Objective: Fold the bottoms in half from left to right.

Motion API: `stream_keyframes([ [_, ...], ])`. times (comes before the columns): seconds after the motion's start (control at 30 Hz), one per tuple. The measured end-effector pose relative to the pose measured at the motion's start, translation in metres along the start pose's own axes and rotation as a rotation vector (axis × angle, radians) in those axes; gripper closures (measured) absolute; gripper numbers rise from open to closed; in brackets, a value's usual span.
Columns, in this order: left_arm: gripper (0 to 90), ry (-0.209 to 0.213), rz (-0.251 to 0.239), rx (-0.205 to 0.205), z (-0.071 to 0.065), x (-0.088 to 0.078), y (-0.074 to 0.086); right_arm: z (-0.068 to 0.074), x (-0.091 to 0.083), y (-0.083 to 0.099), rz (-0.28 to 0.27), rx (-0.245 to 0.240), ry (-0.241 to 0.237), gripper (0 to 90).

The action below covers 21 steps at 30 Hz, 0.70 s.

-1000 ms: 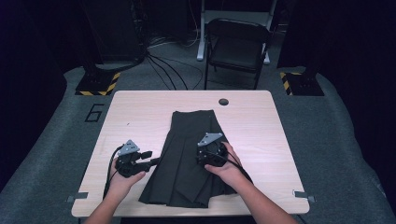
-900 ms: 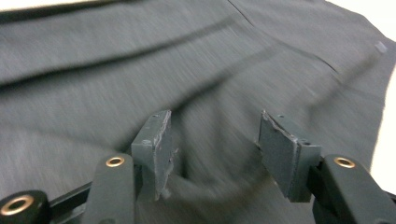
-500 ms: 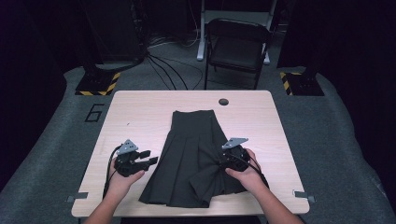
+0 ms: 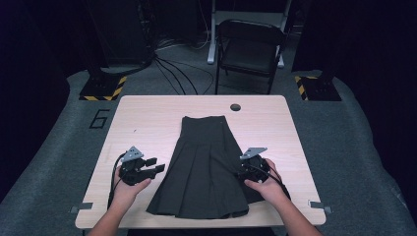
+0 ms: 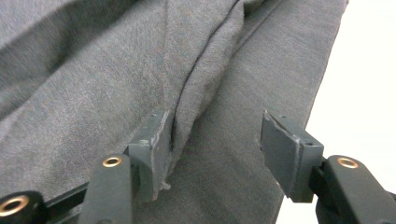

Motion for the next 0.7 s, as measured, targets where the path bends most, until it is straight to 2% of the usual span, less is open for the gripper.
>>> stream_keyframes([
  [0.03, 50.3, -0.001, -0.002, -0.005, 0.0, 0.0, 0.0, 0.0, -0.002, -0.001, -0.017, 0.026, -0.004, 41.5],
  [0.07, 50.2, -0.001, -0.002, -0.005, 0.0, 0.001, 0.0, -0.001, -0.004, -0.003, -0.025, 0.031, -0.012, 41.6],
  [0.1, 50.0, 0.0, -0.001, -0.006, 0.0, 0.001, -0.001, 0.0, -0.008, -0.01, -0.058, 0.05, -0.033, 42.7],
  [0.27, 49.8, -0.007, -0.003, -0.005, 0.001, 0.001, 0.0, -0.001, -0.007, -0.026, -0.097, 0.079, -0.043, 48.2],
  [0.47, 49.7, -0.018, -0.003, -0.006, 0.003, -0.004, 0.002, -0.009, 0.014, -0.065, -0.144, 0.132, -0.016, 49.8],
  [0.57, 49.7, -0.023, -0.004, -0.008, 0.004, -0.008, 0.004, -0.013, 0.02, -0.076, -0.143, 0.147, 0.001, 49.3],
  [0.6, 49.6, -0.028, -0.012, -0.012, 0.005, -0.008, 0.004, -0.017, 0.029, -0.085, -0.137, 0.162, 0.016, 48.4],
  [0.67, 49.6, -0.027, -0.008, -0.012, 0.005, -0.01, 0.005, -0.02, 0.034, -0.09, -0.132, 0.16, 0.019, 47.4],
  [0.7, 49.6, -0.028, -0.007, -0.016, 0.005, -0.011, 0.006, -0.024, 0.044, -0.095, -0.122, 0.17, 0.026, 46.6],
])
Point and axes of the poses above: each handheld gripper's, and its own axes: x roughly forward along the jaws, y roughly out of its underside, z roughly to its left, the point moved 7 cm from there along x, roughly forward along the jaws, and after that the axes turned 5 degrees about x, right-handed, at the moved point
